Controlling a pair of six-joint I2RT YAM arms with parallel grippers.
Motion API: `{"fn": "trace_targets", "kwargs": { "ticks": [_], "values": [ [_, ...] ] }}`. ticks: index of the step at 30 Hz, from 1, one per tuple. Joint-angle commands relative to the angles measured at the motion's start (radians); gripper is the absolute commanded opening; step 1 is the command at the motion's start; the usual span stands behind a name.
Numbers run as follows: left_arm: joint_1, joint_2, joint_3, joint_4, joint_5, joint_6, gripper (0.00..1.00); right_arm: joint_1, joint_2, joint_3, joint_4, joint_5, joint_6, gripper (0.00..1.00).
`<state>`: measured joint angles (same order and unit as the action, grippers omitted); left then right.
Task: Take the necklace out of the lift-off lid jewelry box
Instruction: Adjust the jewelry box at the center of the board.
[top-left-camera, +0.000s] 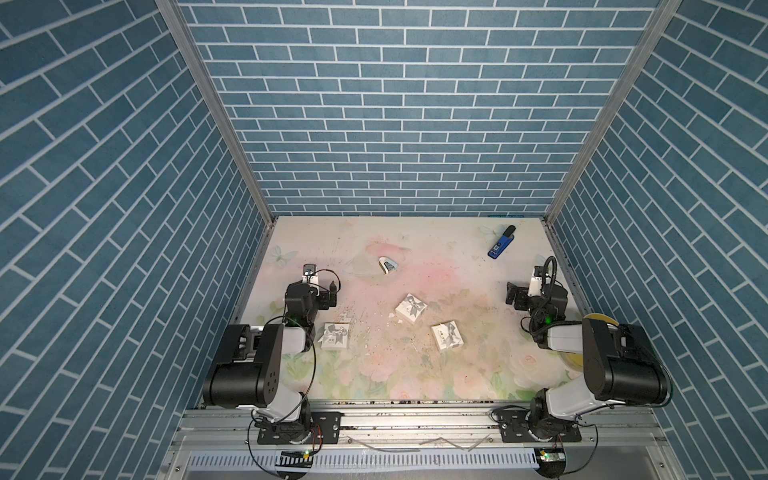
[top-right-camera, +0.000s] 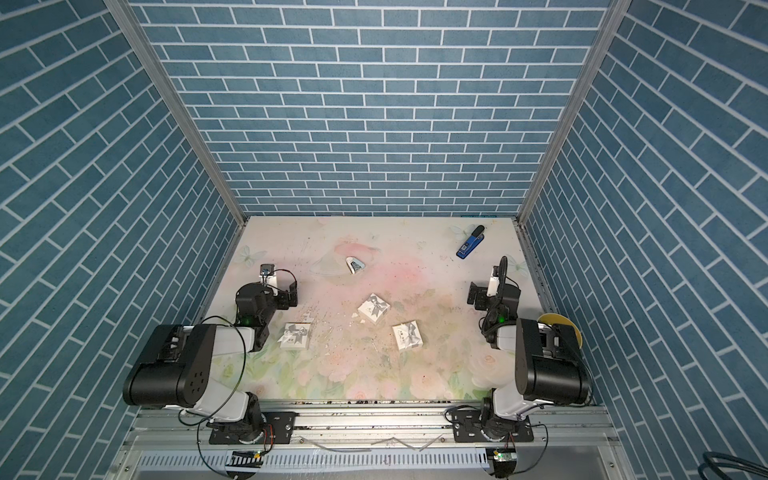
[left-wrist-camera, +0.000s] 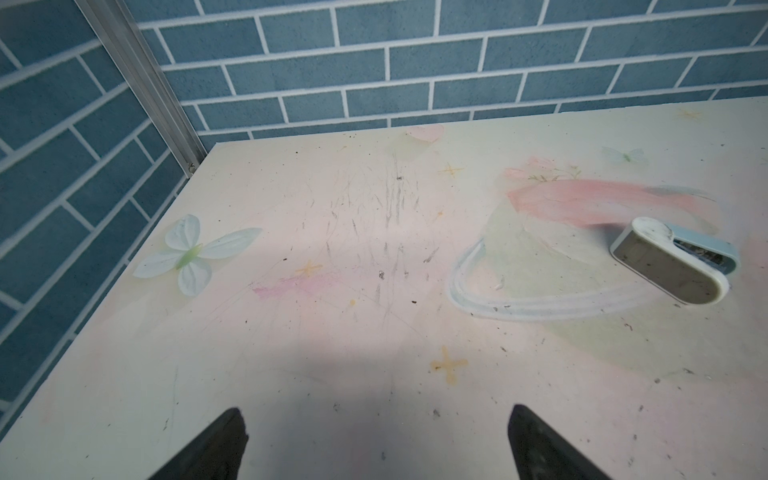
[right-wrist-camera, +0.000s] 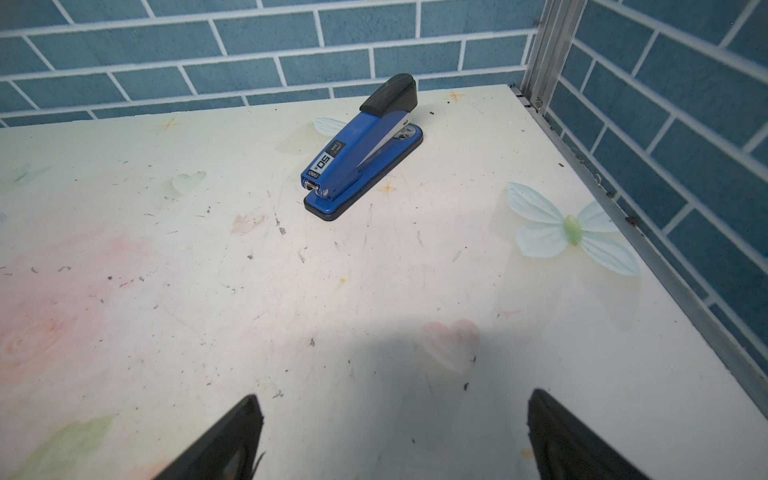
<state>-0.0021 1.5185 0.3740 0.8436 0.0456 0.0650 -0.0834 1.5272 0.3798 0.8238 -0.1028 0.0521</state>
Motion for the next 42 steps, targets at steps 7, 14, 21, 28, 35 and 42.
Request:
{"fn": "trace_targets", "kwargs": {
  "ticks": [7, 14, 21, 28, 35, 42],
  "values": [
    [0.002, 0.009, 0.018, 0.009, -0.006, 0.012, 1.0, 0.005, 0.01, 0.018, 0.025, -0.009, -0.009, 0.99],
    [0.002, 0.009, 0.017, 0.009, -0.006, 0.012, 1.0, 0.005, 0.01, 0.018, 0.026, -0.009, -0.008, 0.99],
    [0.002, 0.009, 0.017, 0.01, -0.005, 0.01, 1.0, 0.005, 0.01, 0.018, 0.026, -0.009, -0.006, 0.99],
    [0.002, -0.002, 0.006, 0.027, -0.029, 0.001, 1.0, 0.004, 0.008, 0.012, 0.035, -0.006, -0.007, 0.99],
    [0.002, -0.272, 0.106, -0.365, -0.12, -0.082, 1.0, 0.005, -0.186, 0.125, -0.308, 0.009, 0.012, 0.97],
    [0.001, -0.363, 0.349, -0.86, 0.144, -0.252, 0.86, 0.037, -0.178, 0.543, -1.082, 0.039, 0.335, 0.78]
  ]
}}
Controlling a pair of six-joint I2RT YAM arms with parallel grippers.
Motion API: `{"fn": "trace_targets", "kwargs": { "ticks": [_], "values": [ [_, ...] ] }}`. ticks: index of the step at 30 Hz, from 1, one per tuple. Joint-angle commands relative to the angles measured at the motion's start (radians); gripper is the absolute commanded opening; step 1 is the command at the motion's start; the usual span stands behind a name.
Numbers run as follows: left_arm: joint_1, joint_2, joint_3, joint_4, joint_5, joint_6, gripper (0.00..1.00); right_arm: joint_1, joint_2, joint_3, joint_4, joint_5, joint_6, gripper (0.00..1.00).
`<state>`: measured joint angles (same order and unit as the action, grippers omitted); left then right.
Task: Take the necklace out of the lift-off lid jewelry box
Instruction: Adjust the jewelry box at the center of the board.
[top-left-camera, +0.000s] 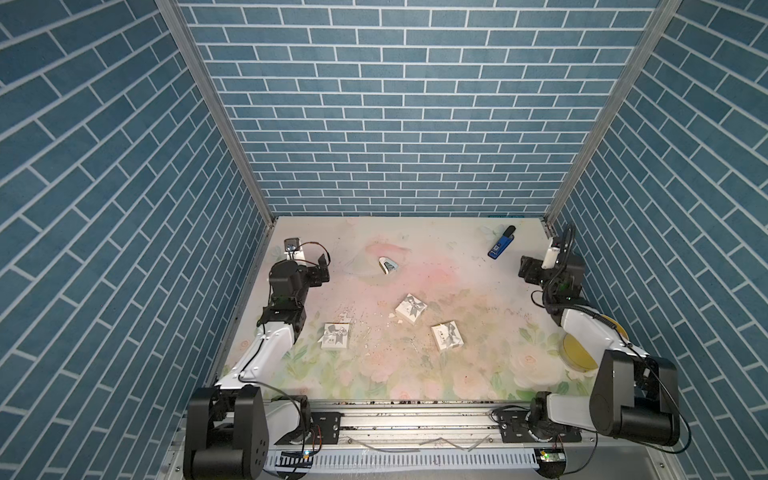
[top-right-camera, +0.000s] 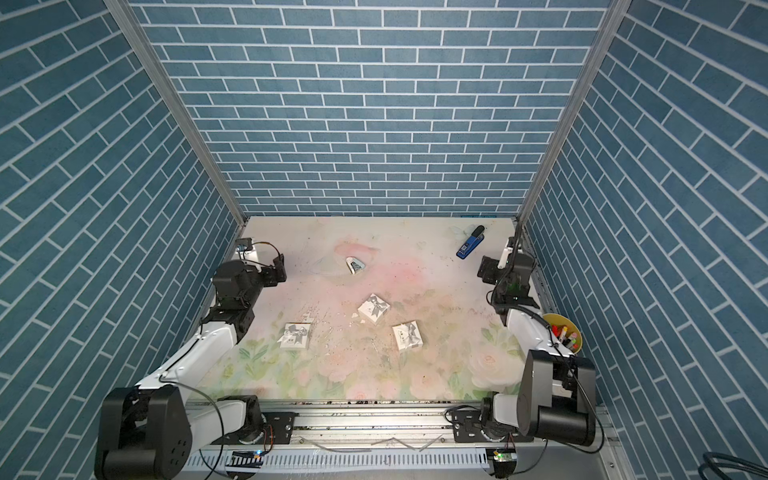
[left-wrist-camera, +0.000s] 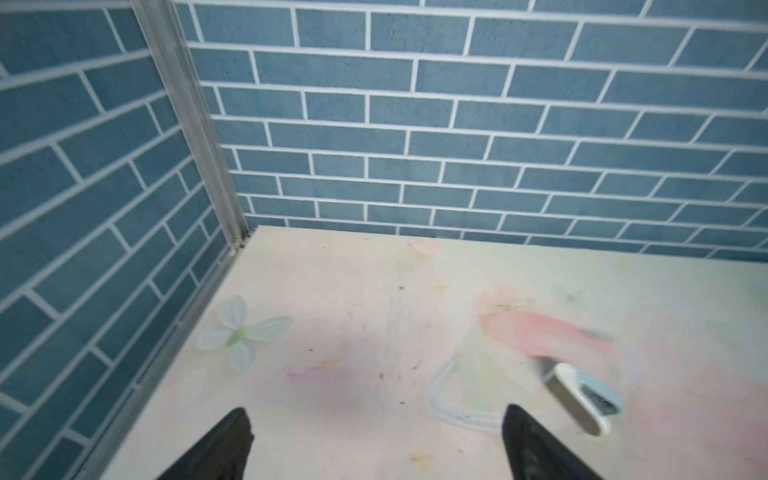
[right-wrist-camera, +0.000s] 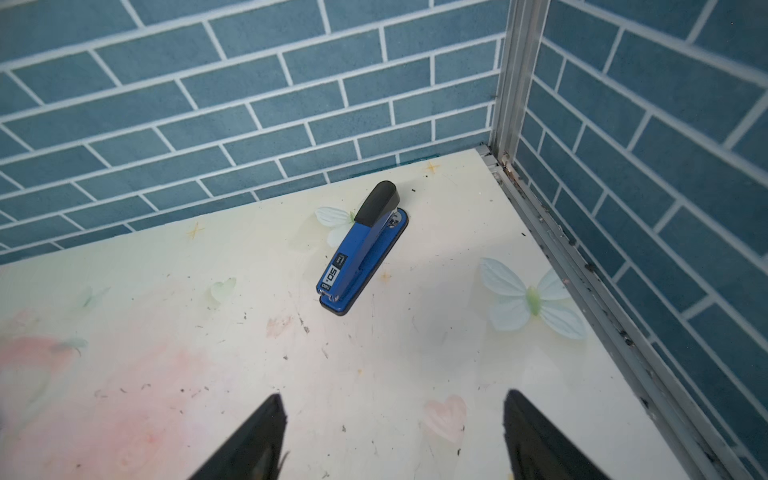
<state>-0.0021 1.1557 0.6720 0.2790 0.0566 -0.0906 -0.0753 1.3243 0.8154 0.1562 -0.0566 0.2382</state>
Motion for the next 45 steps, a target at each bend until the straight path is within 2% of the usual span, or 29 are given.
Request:
{"fn": "trace_targets", "kwargs": {
  "ticks": [1, 3, 5, 8, 10, 12, 16, 19, 24, 27, 33, 38, 45],
  "values": [
    [-0.002, 0.003, 0.072, -0.35, 0.173, -0.127, 0.81, 0.063, 0.041, 0.147, -0.505, -0.004, 0.161, 0.77],
    [-0.024, 0.008, 0.079, -0.421, 0.237, -0.183, 0.75, 0.148, 0.047, 0.184, -0.622, 0.032, 0.185, 0.77],
    [-0.087, 0.014, 0.069, -0.457, 0.268, -0.222, 0.69, 0.243, 0.02, 0.175, -0.688, 0.061, 0.226, 0.77],
    [-0.273, 0.034, 0.064, -0.486, 0.223, -0.237, 0.67, 0.35, -0.06, 0.1, -0.751, 0.077, 0.35, 0.76],
    [-0.422, 0.067, 0.076, -0.483, 0.177, -0.244, 0.65, 0.397, -0.124, 0.025, -0.79, 0.075, 0.449, 0.71],
    [-0.527, 0.12, 0.095, -0.465, 0.16, -0.269, 0.61, 0.428, -0.181, -0.032, -0.833, 0.063, 0.506, 0.67],
    [-0.704, 0.277, 0.187, -0.455, 0.145, -0.282, 0.59, 0.497, -0.305, -0.117, -0.93, 0.05, 0.601, 0.65],
    [-0.784, 0.391, 0.264, -0.445, 0.154, -0.282, 0.59, 0.549, -0.411, -0.17, -0.967, 0.028, 0.693, 0.64],
    [-0.829, 0.531, 0.368, -0.413, 0.193, -0.286, 0.57, 0.652, -0.486, -0.246, -0.912, -0.02, 0.827, 0.63],
    [-0.836, 0.592, 0.424, -0.408, 0.212, -0.283, 0.53, 0.717, -0.435, -0.262, -0.834, -0.025, 0.851, 0.62],
    [-0.838, 0.696, 0.483, -0.395, 0.251, -0.316, 0.41, 0.748, -0.277, -0.296, -0.571, -0.188, 0.883, 0.55],
    [-0.839, 0.7, 0.432, -0.33, 0.246, -0.38, 0.37, 0.748, -0.167, -0.261, -0.504, -0.231, 0.856, 0.54],
    [-0.843, 0.652, 0.354, -0.311, 0.233, -0.411, 0.34, 0.735, -0.027, -0.159, -0.575, -0.257, 0.749, 0.5]
  ]
}}
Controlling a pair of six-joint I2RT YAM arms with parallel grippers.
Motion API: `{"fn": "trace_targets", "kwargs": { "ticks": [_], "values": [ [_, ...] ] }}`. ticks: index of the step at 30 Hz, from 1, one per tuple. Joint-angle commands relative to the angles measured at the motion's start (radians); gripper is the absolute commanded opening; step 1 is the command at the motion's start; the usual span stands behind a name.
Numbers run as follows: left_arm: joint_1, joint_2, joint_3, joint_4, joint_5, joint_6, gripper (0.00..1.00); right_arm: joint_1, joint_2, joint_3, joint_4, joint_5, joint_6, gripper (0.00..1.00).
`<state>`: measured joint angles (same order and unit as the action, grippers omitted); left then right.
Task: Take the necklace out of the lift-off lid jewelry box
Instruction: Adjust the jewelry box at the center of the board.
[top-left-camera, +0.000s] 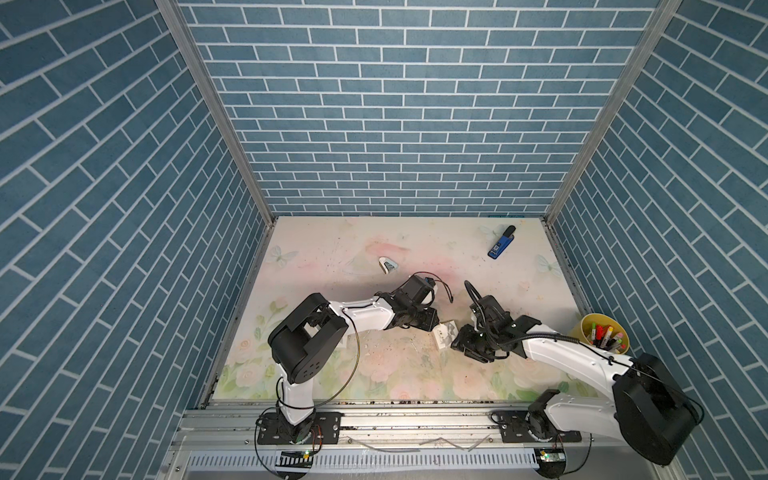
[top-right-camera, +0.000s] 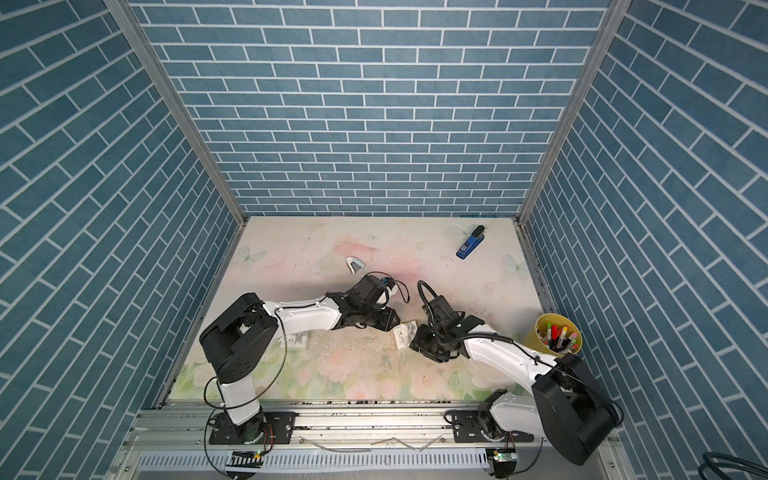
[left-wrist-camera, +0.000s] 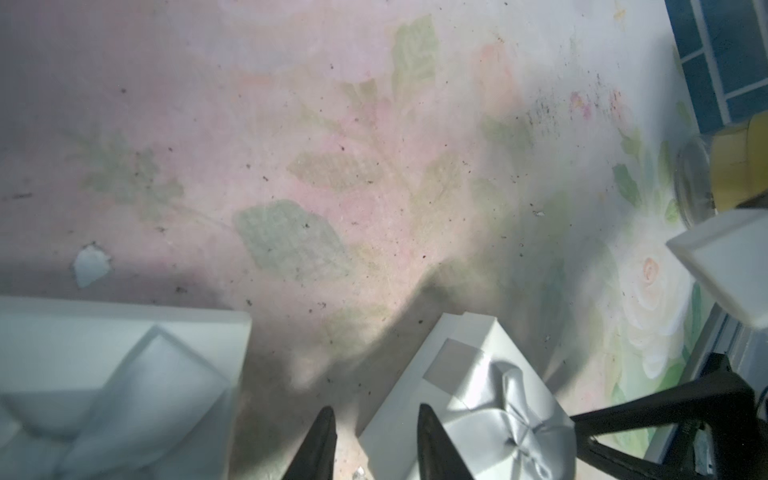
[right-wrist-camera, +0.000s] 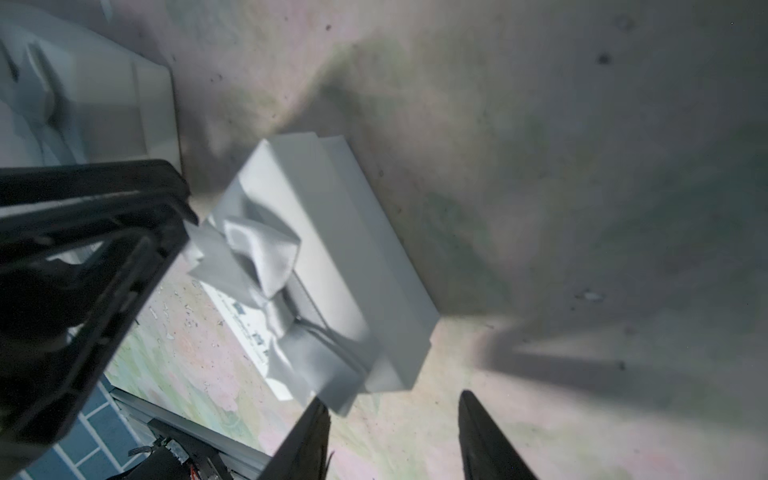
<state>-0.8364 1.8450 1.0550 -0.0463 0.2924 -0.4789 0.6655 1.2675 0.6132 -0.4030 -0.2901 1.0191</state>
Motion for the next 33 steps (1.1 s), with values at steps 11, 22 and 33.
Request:
{"fn": "trace_targets", "kwargs": {
  "ticks": [11, 22, 33],
  "values": [
    [-0.039, -0.152, -0.167, 0.065, -0.034, -0.105, 0.34, -0.09, 0.152, 0.184, -0.088, -0.067, -0.162, 0.52],
    [-0.112, -0.18, -0.25, 0.198, -0.052, -0.211, 0.34, -0.106, 0.24, 0.385, -0.284, 0.025, -0.304, 0.63],
    [-0.111, -0.33, -0.24, -0.071, -0.26, -0.028, 0.46, 0.023, 0.183, 0.424, -0.509, 0.308, -0.189, 0.78]
  ]
}}
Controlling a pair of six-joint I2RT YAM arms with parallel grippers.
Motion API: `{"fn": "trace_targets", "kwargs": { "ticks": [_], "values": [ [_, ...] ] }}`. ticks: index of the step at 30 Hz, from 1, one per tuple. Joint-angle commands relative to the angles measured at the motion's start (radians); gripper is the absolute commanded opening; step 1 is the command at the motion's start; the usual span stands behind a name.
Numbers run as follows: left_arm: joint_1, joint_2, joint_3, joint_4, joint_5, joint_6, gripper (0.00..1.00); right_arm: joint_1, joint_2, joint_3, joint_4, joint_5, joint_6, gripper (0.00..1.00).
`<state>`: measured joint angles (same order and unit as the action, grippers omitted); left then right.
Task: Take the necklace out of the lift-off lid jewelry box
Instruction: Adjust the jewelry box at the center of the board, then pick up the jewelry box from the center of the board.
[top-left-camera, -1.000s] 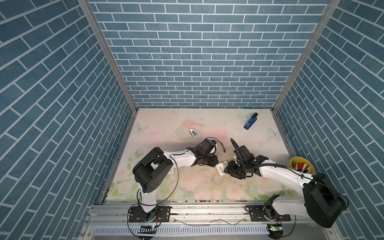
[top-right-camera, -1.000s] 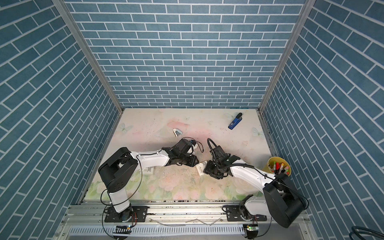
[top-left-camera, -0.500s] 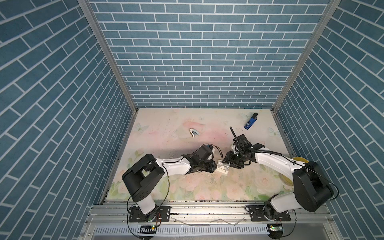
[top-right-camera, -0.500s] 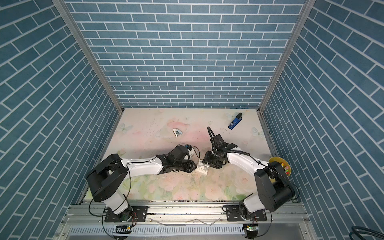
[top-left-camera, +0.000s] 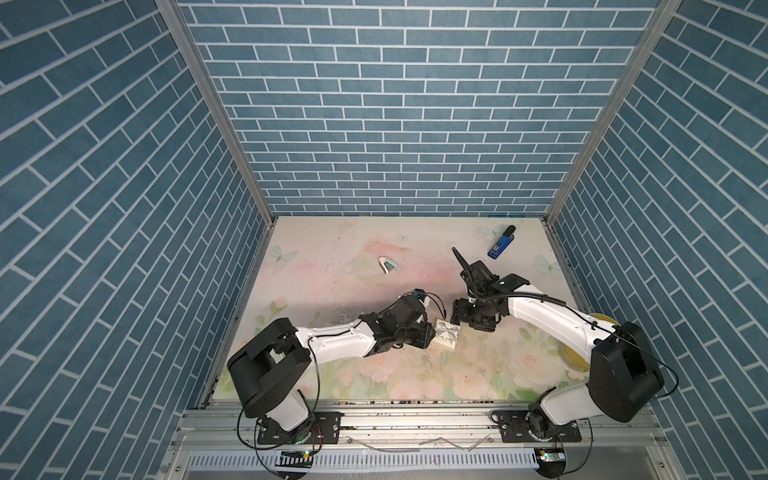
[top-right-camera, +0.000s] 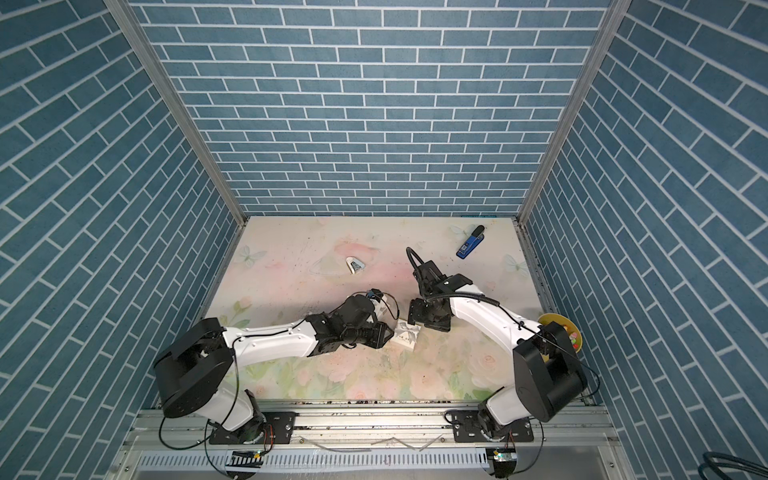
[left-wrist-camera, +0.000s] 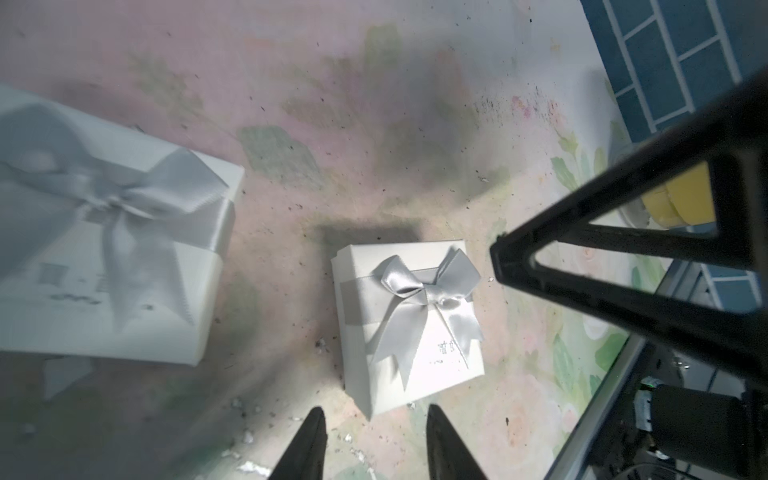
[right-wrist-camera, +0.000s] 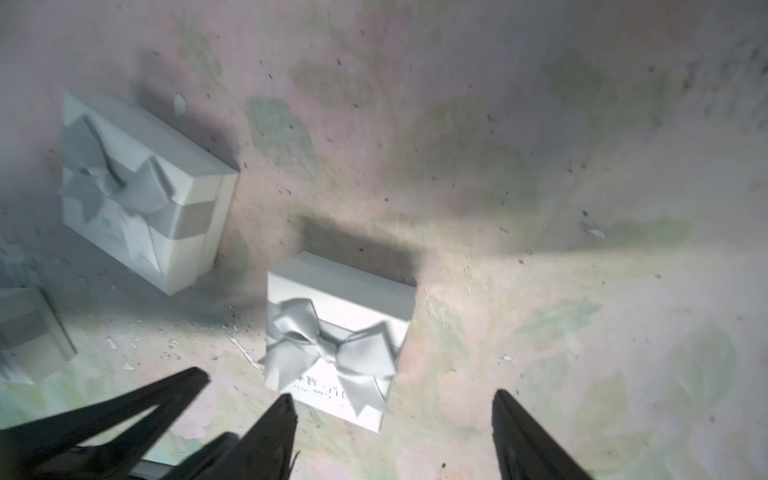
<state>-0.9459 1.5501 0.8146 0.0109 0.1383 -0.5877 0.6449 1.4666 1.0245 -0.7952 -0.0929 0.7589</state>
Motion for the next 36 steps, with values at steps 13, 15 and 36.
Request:
{"fn": "trace_targets", "kwargs": {
  "ticks": [13, 15, 36],
  "values": [
    [-0.002, -0.201, -0.086, -0.261, -0.277, 0.17, 0.73, 0.171, 0.156, 0.103, -0.076, 0.154, 0.139, 0.92],
    [-0.001, -0.205, -0.1, -0.253, -0.281, 0.168, 0.73, 0.173, 0.175, 0.122, -0.072, 0.151, 0.135, 0.92],
    [0.0, -0.181, -0.156, -0.206, -0.299, 0.17, 0.76, 0.177, 0.354, 0.214, -0.087, 0.108, 0.098, 0.88]
  ]
}}
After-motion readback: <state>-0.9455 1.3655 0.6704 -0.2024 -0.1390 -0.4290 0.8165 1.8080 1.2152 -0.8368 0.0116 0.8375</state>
